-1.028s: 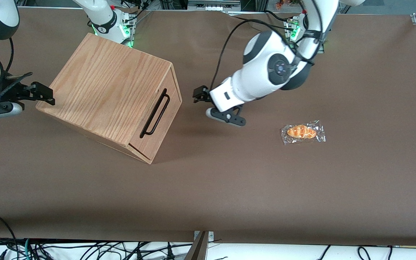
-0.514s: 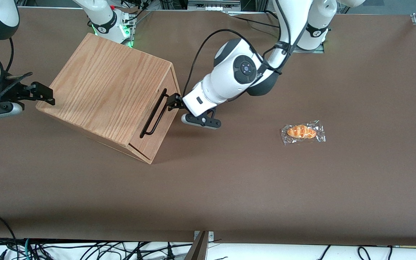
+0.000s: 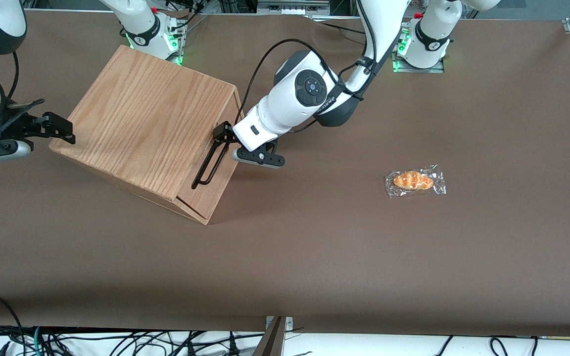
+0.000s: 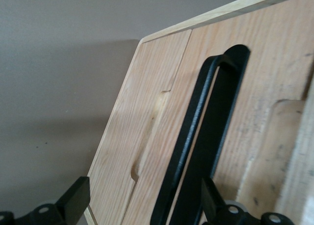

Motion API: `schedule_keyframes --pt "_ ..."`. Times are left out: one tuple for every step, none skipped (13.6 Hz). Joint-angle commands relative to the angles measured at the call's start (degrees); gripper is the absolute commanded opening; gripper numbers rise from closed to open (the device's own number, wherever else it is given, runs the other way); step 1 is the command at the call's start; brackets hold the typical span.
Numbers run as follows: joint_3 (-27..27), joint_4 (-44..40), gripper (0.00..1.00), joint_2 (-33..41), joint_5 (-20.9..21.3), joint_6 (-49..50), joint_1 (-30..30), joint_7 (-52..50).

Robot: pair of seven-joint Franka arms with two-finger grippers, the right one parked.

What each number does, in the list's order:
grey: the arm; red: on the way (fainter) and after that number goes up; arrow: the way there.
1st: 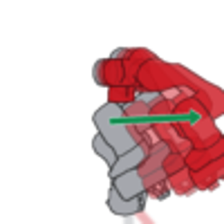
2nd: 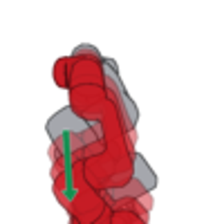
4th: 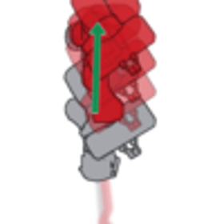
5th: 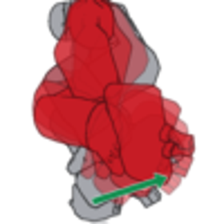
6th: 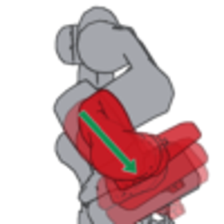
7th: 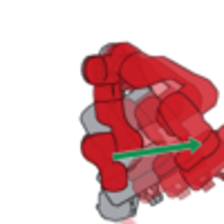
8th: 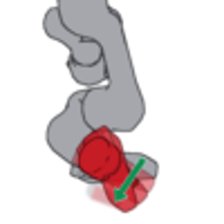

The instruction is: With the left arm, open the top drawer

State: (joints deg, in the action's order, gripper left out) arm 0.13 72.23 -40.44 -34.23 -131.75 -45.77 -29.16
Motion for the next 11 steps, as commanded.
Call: schedule_keyframes --pt "1.1 -2.4 1.00 -2.3 -1.3 -0.2 -1.2 -0.4" --pt "1.1 -2.2 1.00 -2.4 -0.8 -0.3 -1.3 -0.5" --pt "1.1 -2.1 1.00 -2.5 -0.8 -0.2 -1.3 -0.6" --pt "1.1 -2.1 1.00 -2.8 -0.8 -0.2 -1.2 -0.6" --pt "1.2 -1.9 1.00 -3.0 -0.7 -0.3 -1.2 -0.6" --pt "1.3 -1.8 1.00 -3.2 -0.7 -0.2 -1.2 -0.5" --pt "1.4 -1.6 1.00 -3.2 -0.6 -0.2 -1.2 -0.5" --pt "1.5 -1.6 1.00 -3.2 -0.2 -0.1 -1.1 -0.4" --pt "1.5 -1.6 1.00 -3.2 0.6 0.0 -0.7 -0.4" --pt "1.5 -1.6 1.00 -3.2 1.2 0.3 -0.6 -0.4" --pt "1.7 -1.6 1.00 -3.2 1.5 0.3 -0.5 -0.3"
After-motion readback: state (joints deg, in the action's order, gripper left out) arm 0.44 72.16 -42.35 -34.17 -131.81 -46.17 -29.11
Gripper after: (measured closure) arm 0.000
